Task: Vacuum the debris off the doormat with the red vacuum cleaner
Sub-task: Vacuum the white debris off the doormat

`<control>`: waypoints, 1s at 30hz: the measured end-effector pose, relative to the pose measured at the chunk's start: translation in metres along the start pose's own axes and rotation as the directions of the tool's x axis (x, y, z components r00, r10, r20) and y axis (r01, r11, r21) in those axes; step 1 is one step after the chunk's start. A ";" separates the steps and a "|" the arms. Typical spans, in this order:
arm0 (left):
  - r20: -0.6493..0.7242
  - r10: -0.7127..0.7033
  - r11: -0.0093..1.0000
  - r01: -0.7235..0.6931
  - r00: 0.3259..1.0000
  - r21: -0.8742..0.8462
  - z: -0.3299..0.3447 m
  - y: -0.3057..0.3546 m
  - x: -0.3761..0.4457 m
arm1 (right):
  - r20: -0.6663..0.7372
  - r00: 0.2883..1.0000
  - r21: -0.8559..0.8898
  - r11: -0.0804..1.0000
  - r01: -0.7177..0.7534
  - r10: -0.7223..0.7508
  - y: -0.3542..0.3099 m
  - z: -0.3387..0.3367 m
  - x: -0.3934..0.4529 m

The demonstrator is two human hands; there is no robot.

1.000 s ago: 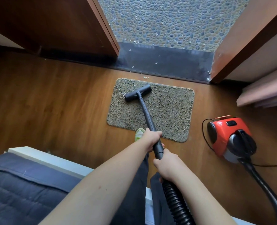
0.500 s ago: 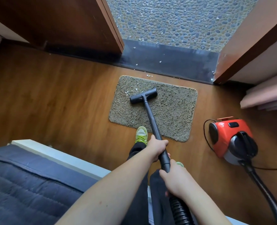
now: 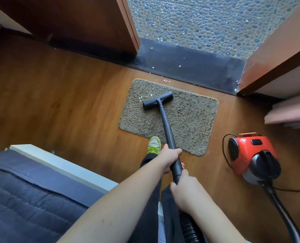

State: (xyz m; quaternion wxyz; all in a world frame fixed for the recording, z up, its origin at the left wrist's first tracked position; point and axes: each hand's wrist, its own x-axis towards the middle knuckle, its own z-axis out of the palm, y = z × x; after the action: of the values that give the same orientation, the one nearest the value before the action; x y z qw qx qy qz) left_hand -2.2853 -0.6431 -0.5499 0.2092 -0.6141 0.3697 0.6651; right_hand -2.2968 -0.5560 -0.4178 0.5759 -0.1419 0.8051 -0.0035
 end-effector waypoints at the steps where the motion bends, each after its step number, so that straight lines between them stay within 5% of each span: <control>1: 0.003 0.004 1.000 -0.004 1.000 0.006 -0.001 0.006 0.002 | -0.013 1.000 -0.009 1.000 -0.005 0.005 -0.004 -0.003 0.004; 7: -0.008 0.048 0.998 -0.047 0.999 0.048 -0.010 0.043 0.002 | 0.005 1.000 0.034 0.999 0.001 -0.001 -0.020 -0.022 0.030; 16: -0.134 0.031 0.981 -0.004 0.990 0.196 0.009 0.041 0.006 | 0.119 0.992 0.421 0.907 -0.013 -0.041 0.008 -0.024 0.034; 30: -0.054 -0.029 1.000 0.029 0.998 0.004 -0.013 0.020 -0.018 | 0.084 0.993 0.236 0.970 0.056 -0.077 -0.001 -0.023 -0.007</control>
State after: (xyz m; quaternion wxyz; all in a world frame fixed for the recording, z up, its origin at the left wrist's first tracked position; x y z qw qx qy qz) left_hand -2.2881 -0.6626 -0.5274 0.2105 -0.6365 0.3678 0.6444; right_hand -2.3155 -0.5588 -0.4037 0.6248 -0.1003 0.7664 -0.1107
